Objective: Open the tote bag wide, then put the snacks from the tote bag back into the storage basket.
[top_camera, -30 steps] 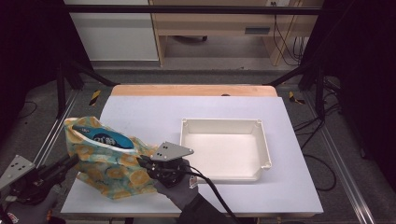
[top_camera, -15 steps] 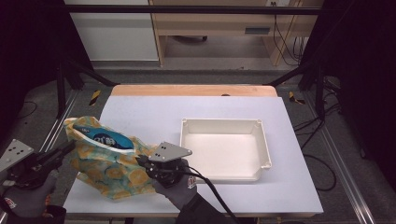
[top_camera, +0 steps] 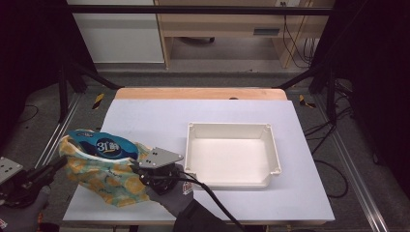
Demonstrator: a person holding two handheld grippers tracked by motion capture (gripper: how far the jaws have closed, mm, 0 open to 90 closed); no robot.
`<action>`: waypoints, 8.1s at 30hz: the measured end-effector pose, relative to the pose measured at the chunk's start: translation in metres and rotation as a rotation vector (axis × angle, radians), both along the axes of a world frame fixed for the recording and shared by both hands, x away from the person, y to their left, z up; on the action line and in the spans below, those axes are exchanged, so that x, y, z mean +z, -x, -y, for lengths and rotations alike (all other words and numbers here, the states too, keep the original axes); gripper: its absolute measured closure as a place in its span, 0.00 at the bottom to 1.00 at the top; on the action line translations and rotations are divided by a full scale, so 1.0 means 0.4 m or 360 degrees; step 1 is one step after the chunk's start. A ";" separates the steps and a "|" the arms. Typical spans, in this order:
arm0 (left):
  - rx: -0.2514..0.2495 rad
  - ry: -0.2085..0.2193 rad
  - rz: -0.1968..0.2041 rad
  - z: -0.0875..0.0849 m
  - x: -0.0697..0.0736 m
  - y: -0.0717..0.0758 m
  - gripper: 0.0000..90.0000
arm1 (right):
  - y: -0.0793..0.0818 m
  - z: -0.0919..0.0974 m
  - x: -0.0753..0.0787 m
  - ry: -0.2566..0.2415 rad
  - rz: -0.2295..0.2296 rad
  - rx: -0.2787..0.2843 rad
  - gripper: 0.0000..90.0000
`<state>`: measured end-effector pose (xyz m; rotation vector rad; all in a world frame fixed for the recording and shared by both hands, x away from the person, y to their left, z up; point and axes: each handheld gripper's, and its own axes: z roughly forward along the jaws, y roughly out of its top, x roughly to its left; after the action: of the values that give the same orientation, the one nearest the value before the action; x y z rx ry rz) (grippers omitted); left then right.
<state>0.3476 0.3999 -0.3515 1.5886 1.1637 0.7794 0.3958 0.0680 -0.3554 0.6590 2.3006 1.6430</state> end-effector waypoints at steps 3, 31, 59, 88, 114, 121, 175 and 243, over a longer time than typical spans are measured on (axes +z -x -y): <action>-0.0035 0.0009 0.0004 0.007 -0.011 0.003 1.00 | -0.001 0.012 -0.006 -0.0011 -0.0011 -0.0015 0.99; -0.0064 -0.0098 -0.0330 0.036 -0.170 -0.029 1.00 | -0.010 0.031 -0.208 0.0098 -0.0248 -0.0098 0.99; -0.0130 -0.0291 -0.0626 0.054 -0.280 -0.074 1.00 | -0.015 0.011 -0.317 0.0271 -0.0363 -0.0144 0.95; -0.0143 -0.0256 -0.0571 0.043 -0.238 -0.069 0.92 | -0.008 0.027 -0.298 0.0253 -0.0337 -0.0203 0.99; -0.0215 -0.0356 -0.0370 0.114 -0.152 -0.087 1.00 | 0.005 0.036 -0.298 0.0234 -0.0323 -0.0154 0.95; -0.0194 -0.0392 -0.0556 0.095 -0.225 -0.111 1.00 | 0.012 0.046 -0.238 0.0080 -0.0250 -0.0157 0.86; -0.0142 -0.0112 -0.0125 0.052 -0.072 -0.038 0.61 | -0.020 0.102 -0.126 -0.0088 -0.0058 -0.0238 0.51; -0.0153 0.0035 0.0031 0.056 0.068 -0.127 0.99 | -0.050 0.013 0.060 -0.0107 0.0090 -0.0177 1.00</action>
<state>0.3982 0.3774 -0.3244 1.6034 1.0702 0.7157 0.4160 0.0630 -0.3313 0.7312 2.1378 1.6719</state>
